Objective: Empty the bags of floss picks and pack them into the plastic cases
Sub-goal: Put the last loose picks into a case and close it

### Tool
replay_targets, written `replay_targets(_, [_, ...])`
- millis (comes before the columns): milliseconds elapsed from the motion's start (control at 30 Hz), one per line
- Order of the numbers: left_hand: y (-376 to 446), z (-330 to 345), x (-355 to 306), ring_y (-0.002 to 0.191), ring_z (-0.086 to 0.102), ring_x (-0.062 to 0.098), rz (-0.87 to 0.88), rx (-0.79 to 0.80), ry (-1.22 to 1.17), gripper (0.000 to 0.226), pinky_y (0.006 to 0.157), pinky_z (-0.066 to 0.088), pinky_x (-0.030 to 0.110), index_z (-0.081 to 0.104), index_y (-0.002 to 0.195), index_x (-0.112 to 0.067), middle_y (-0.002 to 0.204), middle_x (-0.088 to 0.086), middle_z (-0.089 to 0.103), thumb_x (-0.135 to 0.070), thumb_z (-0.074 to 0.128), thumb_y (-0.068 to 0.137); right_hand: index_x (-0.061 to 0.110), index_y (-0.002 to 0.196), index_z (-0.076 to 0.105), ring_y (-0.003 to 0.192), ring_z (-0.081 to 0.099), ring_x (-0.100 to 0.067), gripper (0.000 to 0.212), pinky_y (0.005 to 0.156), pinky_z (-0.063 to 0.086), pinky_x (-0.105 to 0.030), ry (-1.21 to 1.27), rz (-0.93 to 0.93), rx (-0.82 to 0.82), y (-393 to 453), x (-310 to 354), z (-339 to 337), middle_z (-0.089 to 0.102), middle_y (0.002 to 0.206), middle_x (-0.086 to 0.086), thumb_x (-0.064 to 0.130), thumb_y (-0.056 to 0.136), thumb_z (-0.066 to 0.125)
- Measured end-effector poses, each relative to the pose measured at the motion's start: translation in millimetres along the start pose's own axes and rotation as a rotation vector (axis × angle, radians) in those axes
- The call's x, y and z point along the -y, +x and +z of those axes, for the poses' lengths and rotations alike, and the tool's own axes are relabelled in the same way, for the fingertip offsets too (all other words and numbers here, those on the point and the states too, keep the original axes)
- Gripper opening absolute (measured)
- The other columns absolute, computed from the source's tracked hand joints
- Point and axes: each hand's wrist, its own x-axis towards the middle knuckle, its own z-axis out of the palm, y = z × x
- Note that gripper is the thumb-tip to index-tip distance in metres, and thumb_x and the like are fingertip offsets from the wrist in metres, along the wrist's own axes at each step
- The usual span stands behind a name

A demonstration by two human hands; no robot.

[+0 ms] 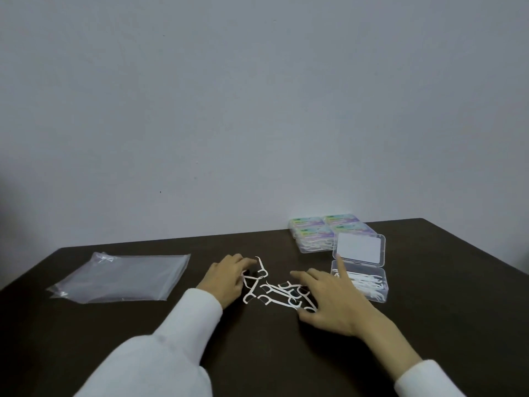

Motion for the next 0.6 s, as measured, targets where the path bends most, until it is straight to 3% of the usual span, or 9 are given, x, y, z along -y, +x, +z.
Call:
replay_targets(133, [-3.4,-1.7,3.1,0.123,0.039,0.010,0.011,0.006,0.005,0.045,0.104,0.031,0.032,0.038,0.139,-0.031,0.133,-0.007,0.046,-0.017,0.043,0.096,0.032,0.142,0.029,0.128,0.039,-0.004,0.066,0.115,-0.011,-0.048,0.093,0.002,0.020,-2.4,-9.4,-7.0,0.043,0.135,0.013,0.050,0.083,0.052])
replay_targets(233, [-1.9,0.5,3.8,0.136,0.027,0.010,0.034,0.060,-0.016,0.058,0.113,0.023,0.037,0.028,0.145,-0.031,0.148,-0.009,0.032,-0.009,0.041,0.093,0.032,0.138,0.037,0.130,0.036,-0.003,0.058,0.111,-0.016,-0.056,0.070,0.021,0.085,-7.2,-17.3,-12.1,0.046,0.133,0.014,0.045,0.083,0.053])
replay_targets(333, [2.4,-3.0,-2.8,0.144,0.013,0.010,0.067,0.167,-0.067,0.076,0.118,0.012,0.044,0.016,0.148,-0.035,0.156,-0.011,0.017,0.004,0.037,0.086,0.032,0.133,0.045,0.126,0.041,-0.002,0.046,0.112,-0.016,-0.055,0.086,0.012,0.077,-8.2,-16.1,-11.3,0.050,0.127,0.014,0.035,0.087,0.052])
replay_targets(433, [8.4,-6.2,-10.0,0.141,0.021,0.013,0.094,0.262,-0.124,0.085,0.115,0.022,0.035,0.020,0.146,-0.039,0.152,-0.006,0.026,0.012,0.034,0.080,0.031,0.124,0.052,0.113,0.051,-0.005,0.035,0.117,0.005,-0.038,0.107,-0.025,-0.003,-5.0,-14.5,-8.3,0.057,0.117,0.013,0.025,0.089,0.054])
replay_targets(500, [10.9,-5.6,-11.6,0.133,0.032,0.016,0.110,0.249,-0.119,0.078,0.109,0.030,0.027,0.031,0.143,-0.036,0.143,-0.001,0.039,0.011,0.036,0.082,0.028,0.118,0.056,0.104,0.054,-0.007,0.029,0.104,0.024,-0.021,0.136,-0.049,-0.063,-3.4,-14.1,-7.3,0.060,0.110,0.011,0.024,0.090,0.057])
replay_targets(600, [8.7,-8.1,-11.3,0.119,0.045,0.012,0.124,0.157,-0.149,0.053,0.094,0.032,0.012,0.049,0.133,-0.024,0.129,-0.001,0.051,0.006,0.045,0.089,0.024,0.112,0.060,0.096,0.056,-0.009,0.023,0.096,0.035,-0.020,0.184,-0.046,-0.100,-3.7,-14.1,-7.3,0.064,0.104,0.009,0.028,0.090,0.058])
